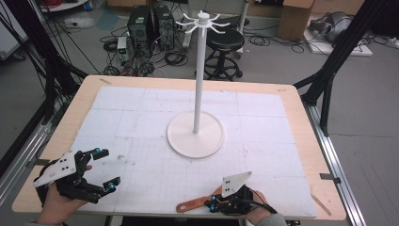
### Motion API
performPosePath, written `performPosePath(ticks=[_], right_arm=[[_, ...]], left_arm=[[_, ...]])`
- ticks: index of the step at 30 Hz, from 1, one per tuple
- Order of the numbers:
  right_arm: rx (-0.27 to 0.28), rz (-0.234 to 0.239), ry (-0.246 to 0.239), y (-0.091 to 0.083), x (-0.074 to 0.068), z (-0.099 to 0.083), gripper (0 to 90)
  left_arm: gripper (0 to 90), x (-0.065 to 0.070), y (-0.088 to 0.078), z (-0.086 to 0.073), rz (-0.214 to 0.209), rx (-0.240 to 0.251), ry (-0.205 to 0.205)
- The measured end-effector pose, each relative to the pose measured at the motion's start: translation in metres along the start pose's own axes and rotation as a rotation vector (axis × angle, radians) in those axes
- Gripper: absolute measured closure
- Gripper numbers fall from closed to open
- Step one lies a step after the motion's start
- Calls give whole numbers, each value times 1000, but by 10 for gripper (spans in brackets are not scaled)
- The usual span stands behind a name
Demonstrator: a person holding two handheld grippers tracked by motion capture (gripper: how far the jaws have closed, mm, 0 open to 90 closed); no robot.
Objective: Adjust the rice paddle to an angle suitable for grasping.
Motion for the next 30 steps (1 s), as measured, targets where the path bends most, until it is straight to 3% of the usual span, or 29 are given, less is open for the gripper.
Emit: performPosePath(ticks=[16, 24, 27, 30], right_arm=[[-15, 10, -78, 13, -8, 7, 891], [-24, 16, -85, 16, -6, 10, 892], [-24, -2, -82, 18, -3, 12, 892], [-26, -55, -93, 20, 1, 16, 892]], left_arm=[[18, -1, 1, -3, 0, -10, -4], [18, -1, 2, -5, 1, -22, -6], [18, 0, 3, -6, 0, -26, -7], [18, 0, 3, -6, 1, -27, -6]])
Point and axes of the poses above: each handheld gripper's, and its own axes: y roughly forward along the jaws, z roughly out of its top, x roughly to its right, the point moved 5 cm from there along y, roughly forward along the jaws, and after that the axes turned 14 degrees about -z, right-handed, at the moved point
